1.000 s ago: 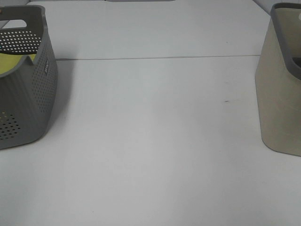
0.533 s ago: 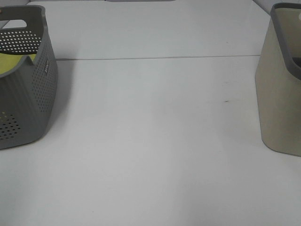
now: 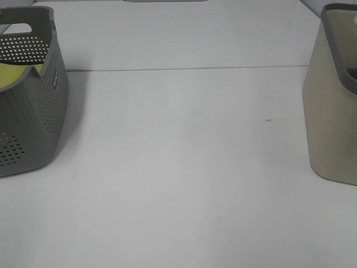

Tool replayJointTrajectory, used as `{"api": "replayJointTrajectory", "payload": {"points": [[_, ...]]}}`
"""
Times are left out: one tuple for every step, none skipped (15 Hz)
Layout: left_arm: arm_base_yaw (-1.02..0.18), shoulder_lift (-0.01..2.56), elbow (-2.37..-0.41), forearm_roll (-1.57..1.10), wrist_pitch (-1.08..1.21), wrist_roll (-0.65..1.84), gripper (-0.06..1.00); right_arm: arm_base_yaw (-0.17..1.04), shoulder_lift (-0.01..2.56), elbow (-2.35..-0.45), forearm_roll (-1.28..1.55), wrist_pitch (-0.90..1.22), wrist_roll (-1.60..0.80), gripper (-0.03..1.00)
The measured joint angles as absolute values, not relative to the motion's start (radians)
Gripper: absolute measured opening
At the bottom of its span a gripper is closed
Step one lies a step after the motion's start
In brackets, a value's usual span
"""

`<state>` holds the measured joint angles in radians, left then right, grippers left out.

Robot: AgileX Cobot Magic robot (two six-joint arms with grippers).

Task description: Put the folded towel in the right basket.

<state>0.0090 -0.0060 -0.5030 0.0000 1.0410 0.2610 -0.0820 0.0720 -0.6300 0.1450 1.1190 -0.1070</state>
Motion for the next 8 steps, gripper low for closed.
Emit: {"api": "replayJointTrajectory", "payload": {"points": [[0.009, -0.006, -0.503, 0.000, 1.041, 0.261, 0.99, -0.082, 0.018, -0.593, 0.107, 1.127, -0.062, 0.81], [0.009, -0.006, -0.503, 0.000, 1.041, 0.261, 0.99, -0.082, -0.002, -0.563, 0.081, 1.134, -0.039, 0.81], [0.009, -0.006, -0.503, 0.000, 1.041, 0.261, 0.99, -0.082, -0.004, -0.534, 0.069, 1.151, -0.041, 0.81], [0.009, -0.006, -0.503, 0.000, 1.041, 0.261, 0.99, -0.082, -0.004, -0.507, 0.070, 1.161, -0.053, 0.81], [0.009, -0.006, -0.503, 0.000, 1.041, 0.261, 0.99, -0.082, -0.002, -0.491, 0.073, 1.164, -0.069, 0.81], [0.009, -0.006, -0.503, 0.000, 1.041, 0.261, 0.99, -0.082, -0.002, -0.489, 0.072, 1.153, -0.069, 0.81], [0.009, -0.006, -0.503, 0.000, 1.041, 0.261, 0.99, -0.082, -0.002, -0.479, 0.065, 1.143, -0.066, 0.81], [0.009, -0.006, -0.503, 0.000, 1.041, 0.261, 0.99, -0.082, -0.002, -0.464, 0.044, 1.130, -0.060, 0.81]]}}
